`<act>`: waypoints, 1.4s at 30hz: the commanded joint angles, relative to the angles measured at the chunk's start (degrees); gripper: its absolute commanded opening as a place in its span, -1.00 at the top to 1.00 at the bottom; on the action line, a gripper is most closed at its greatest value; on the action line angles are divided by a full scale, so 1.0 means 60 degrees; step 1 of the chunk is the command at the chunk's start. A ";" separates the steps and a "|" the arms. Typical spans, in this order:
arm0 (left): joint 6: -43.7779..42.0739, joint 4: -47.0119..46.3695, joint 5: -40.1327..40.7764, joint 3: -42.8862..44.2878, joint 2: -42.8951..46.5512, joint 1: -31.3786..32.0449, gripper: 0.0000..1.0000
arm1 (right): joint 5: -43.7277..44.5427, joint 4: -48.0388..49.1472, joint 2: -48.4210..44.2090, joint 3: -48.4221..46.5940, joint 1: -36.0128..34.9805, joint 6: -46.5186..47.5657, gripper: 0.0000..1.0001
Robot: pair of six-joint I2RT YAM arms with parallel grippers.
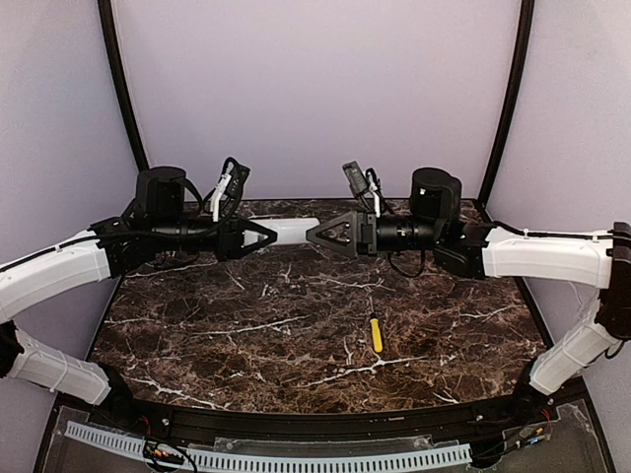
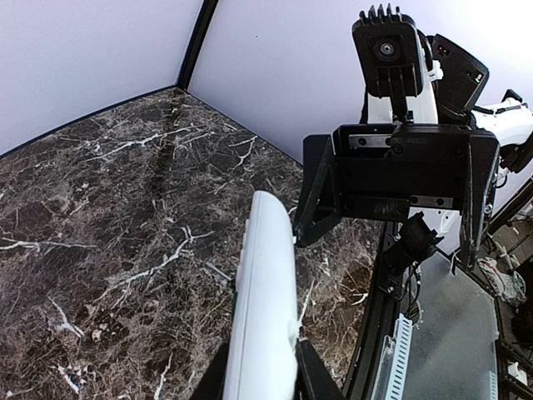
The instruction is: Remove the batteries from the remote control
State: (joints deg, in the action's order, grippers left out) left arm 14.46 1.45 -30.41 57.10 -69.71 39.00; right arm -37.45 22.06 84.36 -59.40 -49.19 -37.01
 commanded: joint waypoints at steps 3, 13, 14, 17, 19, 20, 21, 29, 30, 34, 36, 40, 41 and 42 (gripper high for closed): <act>-0.0361 -0.0909 -0.0597 -0.0088 0.0257 0.0440 0.99 | -0.1030 0.0322 0.0440 -0.0579 -0.0646 0.0269 -0.78; -0.0474 -0.0720 0.0038 -0.0086 0.0343 0.0441 0.99 | -0.1248 0.0258 0.0530 -0.0821 -0.0706 0.0426 -0.78; -0.0468 -0.0708 0.0063 -0.0084 0.0348 0.0435 0.99 | -0.1237 0.0262 0.0509 -0.0825 -0.0721 0.0434 -0.78; -0.0480 -0.0666 0.0228 -0.0084 0.0354 0.0442 0.99 | -0.1243 0.0248 0.0501 -0.0841 -0.0730 0.0481 -0.79; -0.0480 -0.0643 0.0311 -0.0083 0.0352 0.0435 0.99 | -0.1270 0.0248 0.0487 -0.0853 -0.0736 0.0479 -0.79; -0.0485 -0.0621 0.0379 -0.0083 0.0354 0.0439 0.99 | -0.1288 0.0237 0.0486 -0.0873 -0.0737 0.0496 -0.79; -0.0480 -0.0607 0.0417 -0.0076 0.0354 0.0442 0.99 | -0.1295 0.0227 0.0499 -0.0884 -0.0750 0.0500 -0.79; -0.0495 -0.0523 0.0586 -0.0047 0.0339 0.0443 0.99 | -0.1302 0.0182 0.0516 -0.0960 -0.0781 0.0547 -0.79; -0.0500 -0.0517 0.0605 -0.0043 0.0339 0.0443 0.99 | -0.1302 0.0189 0.0527 -0.0948 -0.0781 0.0548 -0.79; -0.0506 -0.0482 0.0704 -0.0039 0.0342 0.0443 0.99 | -0.1364 0.0307 0.0516 -0.0916 -0.0807 0.0508 -0.79; -0.0511 -0.0459 0.0755 -0.0038 0.0316 0.0443 0.99 | -0.1378 0.0345 0.0513 -0.0925 -0.0822 0.0501 -0.79; -0.0488 -0.0370 0.0872 0.0013 0.0245 0.0443 0.99 | -0.1439 0.0368 0.0541 -0.1009 -0.0889 0.0514 -0.79; -0.0483 -0.0351 0.0870 0.0021 0.0241 0.0443 0.99 | -0.1460 0.0384 0.0556 -0.1021 -0.0901 0.0522 -0.79; -0.0472 -0.0355 0.0875 0.0038 0.0227 0.0443 0.99 | -0.1463 0.0372 0.0566 -0.1027 -0.0930 0.0540 -0.79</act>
State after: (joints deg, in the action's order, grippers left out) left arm 12.14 1.37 -24.97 56.51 -68.58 41.56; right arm -43.40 21.23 87.24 -63.79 -54.28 -34.39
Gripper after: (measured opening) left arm 0.226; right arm 0.897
